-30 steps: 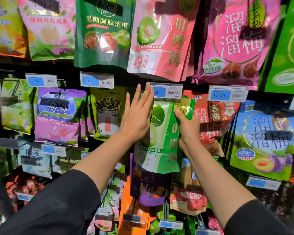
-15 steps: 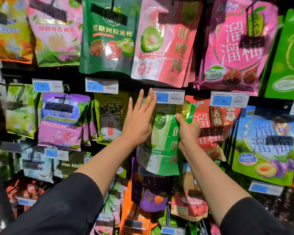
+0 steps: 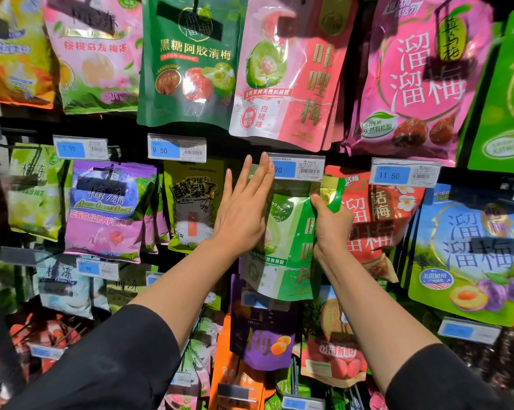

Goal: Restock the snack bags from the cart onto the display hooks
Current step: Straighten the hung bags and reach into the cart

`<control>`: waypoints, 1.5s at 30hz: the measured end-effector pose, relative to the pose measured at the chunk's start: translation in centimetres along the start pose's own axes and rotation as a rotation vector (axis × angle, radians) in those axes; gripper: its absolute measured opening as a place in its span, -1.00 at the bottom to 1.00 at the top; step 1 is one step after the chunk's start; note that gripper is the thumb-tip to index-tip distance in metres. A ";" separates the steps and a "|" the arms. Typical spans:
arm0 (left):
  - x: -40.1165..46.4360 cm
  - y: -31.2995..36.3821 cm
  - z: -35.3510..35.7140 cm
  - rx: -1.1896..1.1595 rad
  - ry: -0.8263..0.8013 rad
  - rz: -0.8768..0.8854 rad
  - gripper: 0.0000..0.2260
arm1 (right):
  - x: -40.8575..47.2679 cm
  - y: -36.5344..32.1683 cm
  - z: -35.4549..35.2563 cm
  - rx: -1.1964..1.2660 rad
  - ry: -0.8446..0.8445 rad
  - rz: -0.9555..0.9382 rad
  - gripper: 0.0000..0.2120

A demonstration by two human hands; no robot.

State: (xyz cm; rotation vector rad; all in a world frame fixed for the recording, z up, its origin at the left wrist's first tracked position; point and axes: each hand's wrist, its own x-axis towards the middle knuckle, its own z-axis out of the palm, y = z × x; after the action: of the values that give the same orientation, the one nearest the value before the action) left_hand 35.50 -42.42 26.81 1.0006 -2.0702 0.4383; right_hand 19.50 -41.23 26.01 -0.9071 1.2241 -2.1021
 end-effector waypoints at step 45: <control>-0.6 0.6 1.6 0.129 -0.011 -0.048 -0.11 | 3.5 7.2 -0.8 -0.816 -0.149 -0.082 -0.46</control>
State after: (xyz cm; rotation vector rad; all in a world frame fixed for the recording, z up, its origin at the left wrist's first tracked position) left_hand 34.51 -42.70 25.41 1.1282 -2.0441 0.5489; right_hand 17.51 -46.54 20.30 -1.4335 2.0260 -1.5227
